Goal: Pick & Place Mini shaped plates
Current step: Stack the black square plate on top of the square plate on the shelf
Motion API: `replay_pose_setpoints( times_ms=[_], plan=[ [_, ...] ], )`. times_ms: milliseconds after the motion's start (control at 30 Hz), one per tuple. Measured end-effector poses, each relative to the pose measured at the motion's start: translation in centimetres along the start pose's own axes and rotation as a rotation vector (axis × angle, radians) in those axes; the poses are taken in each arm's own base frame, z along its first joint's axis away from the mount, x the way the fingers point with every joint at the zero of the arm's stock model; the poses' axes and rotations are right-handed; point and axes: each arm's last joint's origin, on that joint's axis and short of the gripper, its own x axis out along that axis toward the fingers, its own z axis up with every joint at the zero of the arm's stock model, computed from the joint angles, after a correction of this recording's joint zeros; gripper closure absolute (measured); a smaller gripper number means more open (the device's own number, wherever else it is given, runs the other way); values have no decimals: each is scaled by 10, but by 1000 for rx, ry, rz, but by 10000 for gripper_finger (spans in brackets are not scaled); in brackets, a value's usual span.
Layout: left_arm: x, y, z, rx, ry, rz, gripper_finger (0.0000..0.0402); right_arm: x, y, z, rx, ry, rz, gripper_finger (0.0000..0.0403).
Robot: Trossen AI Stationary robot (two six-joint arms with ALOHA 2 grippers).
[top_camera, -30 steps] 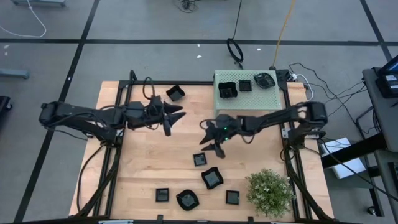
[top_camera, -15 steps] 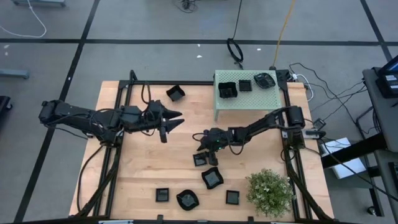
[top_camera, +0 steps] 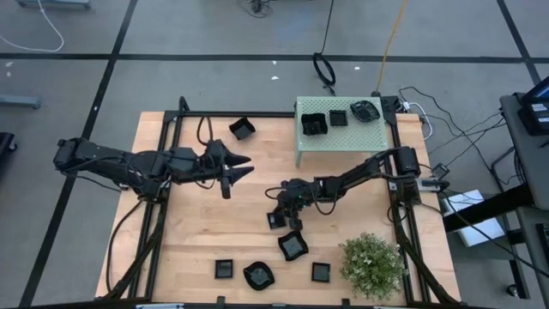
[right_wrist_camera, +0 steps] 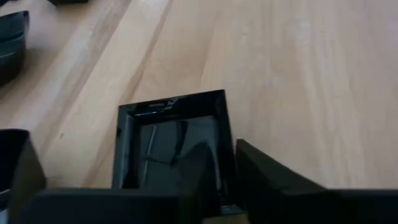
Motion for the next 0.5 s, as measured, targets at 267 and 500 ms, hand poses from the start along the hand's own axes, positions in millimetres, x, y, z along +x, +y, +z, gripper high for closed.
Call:
replay_pose_setpoints(
  times_ms=[267, 500],
  plan=[
    [0, 0, 0, 46, 2, 2, 236, -3, -1, 1, 9, 10, -3, 396],
    [0, 0, 0, 54, 3, 3, 236, -29, -12, 25, 59, -60, -41, 402]
  ],
)
